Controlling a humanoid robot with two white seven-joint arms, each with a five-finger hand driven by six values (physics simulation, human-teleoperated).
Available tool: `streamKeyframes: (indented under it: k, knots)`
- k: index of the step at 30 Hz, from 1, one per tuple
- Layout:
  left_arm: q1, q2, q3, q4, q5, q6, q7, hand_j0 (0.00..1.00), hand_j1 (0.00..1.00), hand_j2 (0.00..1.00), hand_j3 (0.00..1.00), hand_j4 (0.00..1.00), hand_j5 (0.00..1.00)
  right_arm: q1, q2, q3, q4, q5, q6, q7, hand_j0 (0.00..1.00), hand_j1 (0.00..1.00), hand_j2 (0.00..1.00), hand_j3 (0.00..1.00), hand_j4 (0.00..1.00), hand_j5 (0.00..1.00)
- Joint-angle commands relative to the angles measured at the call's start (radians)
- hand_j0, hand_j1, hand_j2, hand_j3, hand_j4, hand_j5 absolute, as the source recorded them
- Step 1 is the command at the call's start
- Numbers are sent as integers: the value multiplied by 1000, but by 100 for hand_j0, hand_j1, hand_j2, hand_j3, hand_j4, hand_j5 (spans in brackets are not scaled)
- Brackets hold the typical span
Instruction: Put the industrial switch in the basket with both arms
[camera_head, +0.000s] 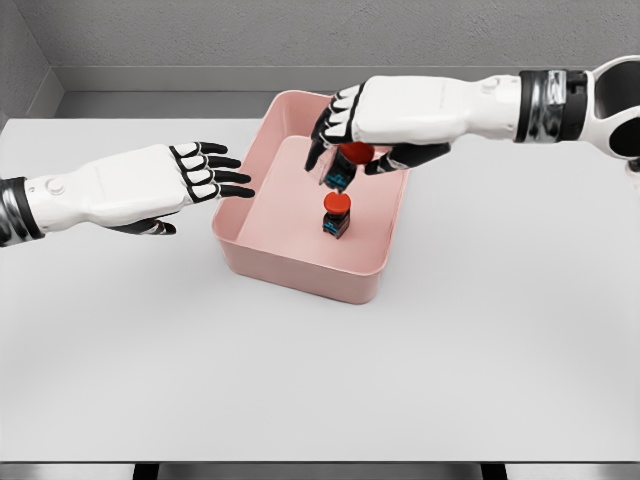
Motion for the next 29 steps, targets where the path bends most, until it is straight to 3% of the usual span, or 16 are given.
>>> streamKeyframes:
  k: [1,4,7,11,18,23,25,29]
  knots:
    - [0,1,1,0,6,1,1,100,100,100,100,100,100,0,1,-6,3,-4,14,-3,100,100,100,100,100,100]
    - [2,2,1,0,6,1,1,100,100,100,100,100,100,0,8,-14,3,-6,17,-9,100,100,100,100,100,100]
    - [0,15,1,0,6,1,1,100,100,100,100,100,100,-8,57,-11,15,-6,15,-31,100,100,100,100,100,100]
    - [0,15,1,0,6,1,1,100,100,100,100,100,100,-14,40,-23,20,-4,9,-28,100,100,100,100,100,100]
    - [17,15,1,0,6,1,1,100,100,100,100,100,100,37,-164,-72,17,-6,-19,-23,100,100,100,100,100,100]
    - [25,15,2,0,6,1,1,100,100,100,100,100,100,109,-222,-122,17,-9,-22,-25,100,100,100,100,100,100]
    - [23,15,4,0,6,1,1,100,100,100,100,100,100,170,-236,-179,17,-9,-22,-23,100,100,100,100,100,100]
    - [26,15,19,0,8,1,-1,100,100,100,100,100,100,199,-281,-193,17,-9,-22,-25,100,100,100,100,100,100]
